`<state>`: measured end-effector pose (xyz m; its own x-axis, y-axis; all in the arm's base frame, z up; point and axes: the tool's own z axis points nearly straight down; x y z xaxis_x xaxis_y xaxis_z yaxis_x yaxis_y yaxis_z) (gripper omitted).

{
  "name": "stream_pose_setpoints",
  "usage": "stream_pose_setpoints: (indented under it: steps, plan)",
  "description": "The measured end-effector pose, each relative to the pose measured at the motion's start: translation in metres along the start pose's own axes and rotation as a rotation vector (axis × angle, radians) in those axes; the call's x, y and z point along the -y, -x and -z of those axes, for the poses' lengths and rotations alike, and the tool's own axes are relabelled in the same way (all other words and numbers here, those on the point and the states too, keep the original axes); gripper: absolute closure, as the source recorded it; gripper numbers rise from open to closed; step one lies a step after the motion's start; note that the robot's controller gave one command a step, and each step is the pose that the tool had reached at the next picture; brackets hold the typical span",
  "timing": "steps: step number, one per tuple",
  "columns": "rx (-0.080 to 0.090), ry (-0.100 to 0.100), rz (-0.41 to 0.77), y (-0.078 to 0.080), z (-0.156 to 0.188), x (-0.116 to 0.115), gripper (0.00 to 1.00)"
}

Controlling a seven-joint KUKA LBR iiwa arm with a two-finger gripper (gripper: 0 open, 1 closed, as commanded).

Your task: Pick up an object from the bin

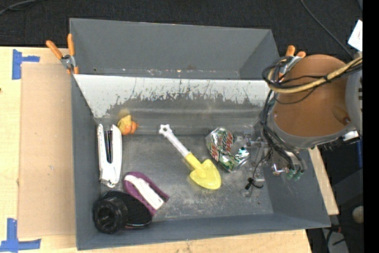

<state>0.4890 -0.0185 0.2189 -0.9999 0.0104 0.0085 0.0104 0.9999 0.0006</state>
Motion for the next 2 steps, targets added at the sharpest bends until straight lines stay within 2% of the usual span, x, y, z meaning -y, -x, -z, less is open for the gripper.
stream_pose_setpoints:
  steps: [1,2]
  plan:
    - [0.007,0.0,0.001,0.001,0.003,0.0,0.0]
    - [0.01,0.001,-0.051,0.022,-0.084,-0.005,0.0]
